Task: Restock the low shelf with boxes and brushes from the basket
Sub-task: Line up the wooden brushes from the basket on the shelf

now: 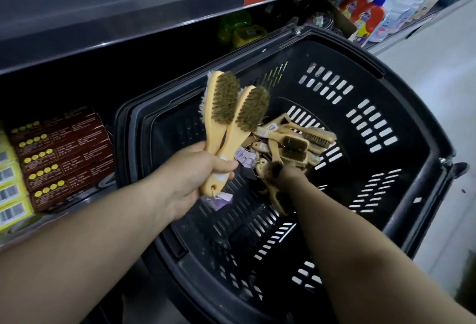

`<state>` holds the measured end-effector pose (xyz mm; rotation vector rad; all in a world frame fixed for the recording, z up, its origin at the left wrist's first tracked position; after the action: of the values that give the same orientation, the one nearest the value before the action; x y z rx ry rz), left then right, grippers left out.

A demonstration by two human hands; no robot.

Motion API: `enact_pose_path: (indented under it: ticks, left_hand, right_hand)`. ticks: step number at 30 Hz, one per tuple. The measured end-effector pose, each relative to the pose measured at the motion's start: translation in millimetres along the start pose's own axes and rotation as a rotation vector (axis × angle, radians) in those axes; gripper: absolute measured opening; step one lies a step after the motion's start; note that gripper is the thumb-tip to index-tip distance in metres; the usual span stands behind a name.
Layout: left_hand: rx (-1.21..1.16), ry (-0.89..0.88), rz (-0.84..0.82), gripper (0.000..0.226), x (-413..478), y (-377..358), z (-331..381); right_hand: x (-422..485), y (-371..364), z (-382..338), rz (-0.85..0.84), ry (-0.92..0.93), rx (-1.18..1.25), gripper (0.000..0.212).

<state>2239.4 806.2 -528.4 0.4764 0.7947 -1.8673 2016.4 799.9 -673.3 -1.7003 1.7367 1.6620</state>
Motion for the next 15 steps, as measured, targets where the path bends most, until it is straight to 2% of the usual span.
enact_pose_path:
  ticks: [2,4,5,8,10,13,15]
  left_hand:
    - [0.042,0.004,0.000,0.022,-1,1,-2]
    - [0.071,-0.009,-0.006,0.019,-2,1,-3]
    - [0.076,-0.017,-0.002,0.017,-2,1,-2]
    - [0.055,-0.039,0.033,0.014,-1,1,-1]
    - [0.036,-0.053,0.044,0.013,0,0,-3]
    - [0.051,-0.064,0.034,0.011,-2,-1,-4]
    - [0.094,-0.075,0.035,0.009,-3,0,-4]
  right_hand:
    - [-1,10,-2,-0.072,-0.046,-0.052,0.035]
    - [-2,32,-10,-0.123,-0.105,-0.244,0.021]
    - [-5,44,-14,-0.166,-0.139,-0.238,0.017]
    - [-21,78,-25,-0.253,-0.174,-0.195,0.025]
    - [-37,95,-36,-0.121,-0.098,-0.213,0.024]
    - [-70,115,-47,0.198,0.077,-0.376,0.042]
    - [-96,121,-47,0.293,0.201,-0.354,0.033]
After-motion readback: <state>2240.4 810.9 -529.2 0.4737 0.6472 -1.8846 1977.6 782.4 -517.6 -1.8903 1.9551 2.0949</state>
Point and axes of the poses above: each hand's wrist, its own x-axis towards the middle knuckle, its own y-axis out of the back of the hand, z = x × y, the point moved 1 cm from there along x, towards the middle knuckle, and after that the axes turned 8 degrees about -z, right-handed, at the moved point
